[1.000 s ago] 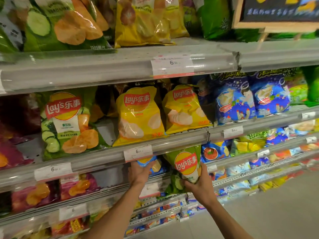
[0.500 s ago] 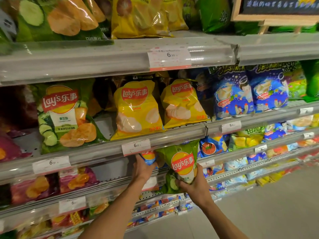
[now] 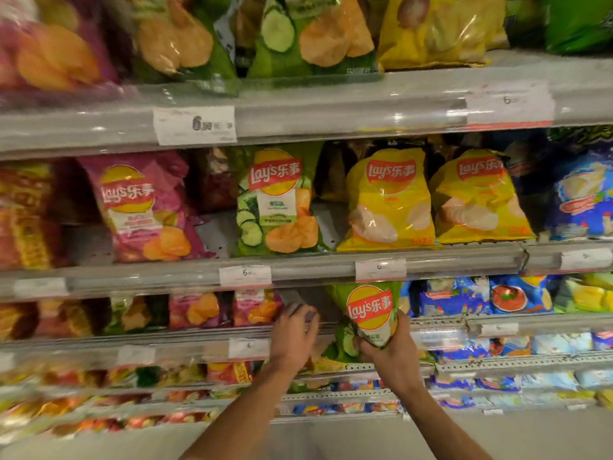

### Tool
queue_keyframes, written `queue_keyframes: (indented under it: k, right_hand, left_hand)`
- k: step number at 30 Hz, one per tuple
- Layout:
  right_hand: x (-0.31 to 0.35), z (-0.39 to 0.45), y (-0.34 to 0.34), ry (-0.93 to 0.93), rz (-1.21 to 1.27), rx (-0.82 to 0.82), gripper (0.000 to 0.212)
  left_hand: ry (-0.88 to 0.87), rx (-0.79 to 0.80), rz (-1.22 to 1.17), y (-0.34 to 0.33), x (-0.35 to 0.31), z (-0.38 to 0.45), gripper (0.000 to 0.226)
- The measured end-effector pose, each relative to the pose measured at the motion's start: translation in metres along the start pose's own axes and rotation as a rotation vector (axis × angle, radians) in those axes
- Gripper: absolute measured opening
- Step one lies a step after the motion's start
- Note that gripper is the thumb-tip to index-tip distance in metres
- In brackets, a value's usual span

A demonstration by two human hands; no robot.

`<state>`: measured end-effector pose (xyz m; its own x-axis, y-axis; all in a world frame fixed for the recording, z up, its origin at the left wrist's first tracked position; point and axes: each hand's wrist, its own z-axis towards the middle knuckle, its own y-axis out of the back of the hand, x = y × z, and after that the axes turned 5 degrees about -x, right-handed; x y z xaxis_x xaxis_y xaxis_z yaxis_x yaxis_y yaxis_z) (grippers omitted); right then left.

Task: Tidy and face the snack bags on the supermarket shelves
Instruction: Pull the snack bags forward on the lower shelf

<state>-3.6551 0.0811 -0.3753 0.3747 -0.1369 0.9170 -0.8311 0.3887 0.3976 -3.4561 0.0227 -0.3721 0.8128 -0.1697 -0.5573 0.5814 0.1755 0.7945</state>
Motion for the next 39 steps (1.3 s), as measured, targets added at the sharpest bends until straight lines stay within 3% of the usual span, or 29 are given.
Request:
queue_keyframes:
  k: [4, 9, 13, 21, 29, 39]
  right_hand:
    - [0.019, 0.003, -0.038, 0.01, -0.012, 0.025, 0.077]
    - [0.047, 0.02, -0.08, 0.022, -0.085, 0.019, 0.081]
    - [0.059, 0.039, -0.105, -0.047, -0.132, 0.032, 0.073]
    - [0.054, 0.058, -0.126, -0.155, -0.185, 0.056, 0.051]
    - [0.041, 0.064, -0.124, -0.205, -0.169, 0.078, 0.084]
    - [0.04, 0.069, -0.123, -0.227, -0.279, 0.153, 0.095]
  left_hand:
    - [0.008, -0.032, 0.201, 0.025, 0.04, -0.017, 0.032]
    - [-0.028, 0.137, 0.385, 0.036, 0.076, -0.029, 0.051]
    - [-0.063, 0.198, 0.425, 0.036, 0.084, -0.031, 0.055]
    - [-0.104, 0.158, 0.412, 0.037, 0.089, -0.033, 0.052]
    - [-0.123, 0.183, 0.403, 0.041, 0.089, -0.032, 0.054]
    - [-0.14, 0.182, 0.381, 0.039, 0.093, -0.031, 0.054]
